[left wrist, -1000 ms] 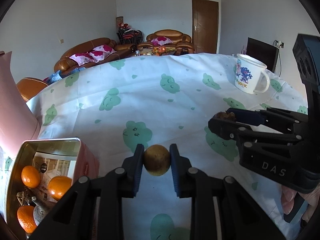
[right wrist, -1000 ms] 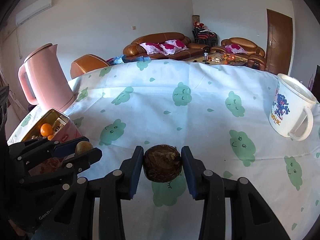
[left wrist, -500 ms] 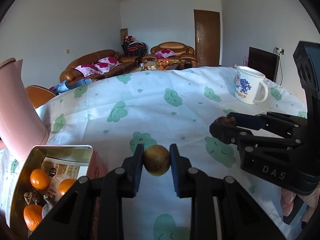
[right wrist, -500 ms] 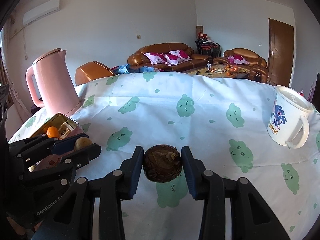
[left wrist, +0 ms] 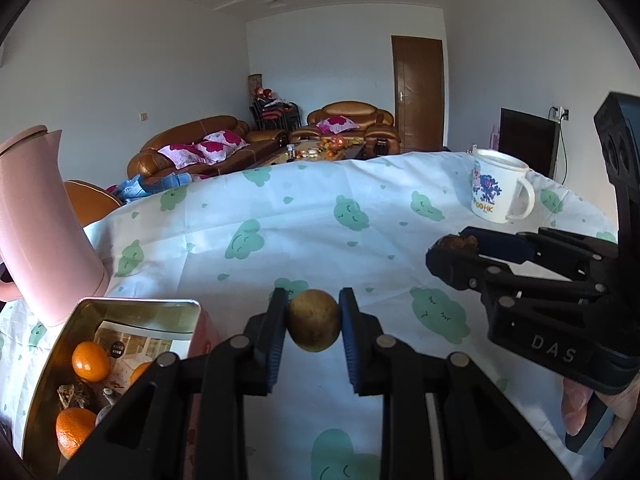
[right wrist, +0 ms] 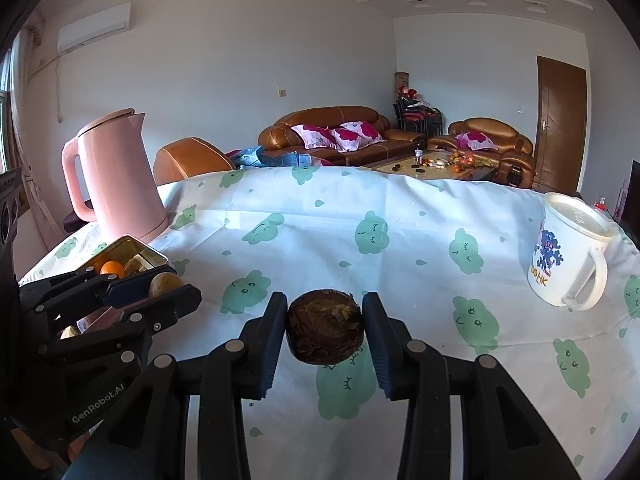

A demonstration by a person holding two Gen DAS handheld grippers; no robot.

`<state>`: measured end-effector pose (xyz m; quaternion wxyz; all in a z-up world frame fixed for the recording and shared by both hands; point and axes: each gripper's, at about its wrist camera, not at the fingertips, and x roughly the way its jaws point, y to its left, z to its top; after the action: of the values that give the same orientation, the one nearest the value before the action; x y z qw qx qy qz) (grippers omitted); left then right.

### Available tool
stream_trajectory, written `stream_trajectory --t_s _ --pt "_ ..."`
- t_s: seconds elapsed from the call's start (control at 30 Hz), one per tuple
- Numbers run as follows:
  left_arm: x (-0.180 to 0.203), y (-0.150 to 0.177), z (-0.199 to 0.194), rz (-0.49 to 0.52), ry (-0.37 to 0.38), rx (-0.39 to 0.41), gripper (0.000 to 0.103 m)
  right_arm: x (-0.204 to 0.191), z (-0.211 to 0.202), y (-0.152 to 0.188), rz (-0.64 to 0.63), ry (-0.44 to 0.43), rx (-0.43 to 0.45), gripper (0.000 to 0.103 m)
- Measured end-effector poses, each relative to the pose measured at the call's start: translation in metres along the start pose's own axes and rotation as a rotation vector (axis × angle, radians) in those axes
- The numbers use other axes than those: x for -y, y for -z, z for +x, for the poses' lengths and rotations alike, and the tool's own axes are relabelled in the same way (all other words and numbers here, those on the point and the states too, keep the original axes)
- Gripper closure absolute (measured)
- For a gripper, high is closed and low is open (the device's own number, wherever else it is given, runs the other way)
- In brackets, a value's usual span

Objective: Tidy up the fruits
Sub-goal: 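Lift and hold both fruits above the table with both tools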

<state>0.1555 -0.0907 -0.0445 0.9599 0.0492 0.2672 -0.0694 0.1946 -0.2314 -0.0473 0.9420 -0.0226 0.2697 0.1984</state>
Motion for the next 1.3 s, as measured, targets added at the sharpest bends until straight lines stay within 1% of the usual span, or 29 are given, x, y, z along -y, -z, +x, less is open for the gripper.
stream_trajectory --t_s 0.63,1.3 --pt "-0.002 0.003 -0.014 -0.012 -0.015 0.063 0.076 -0.009 -0.019 0.002 -0.041 0.013 0.095 0.062" --pt "-0.001 0.005 -0.029 -0.012 -0.033 0.126 0.076 -0.015 -0.033 0.005 -0.071 0.019 0.167 0.062"
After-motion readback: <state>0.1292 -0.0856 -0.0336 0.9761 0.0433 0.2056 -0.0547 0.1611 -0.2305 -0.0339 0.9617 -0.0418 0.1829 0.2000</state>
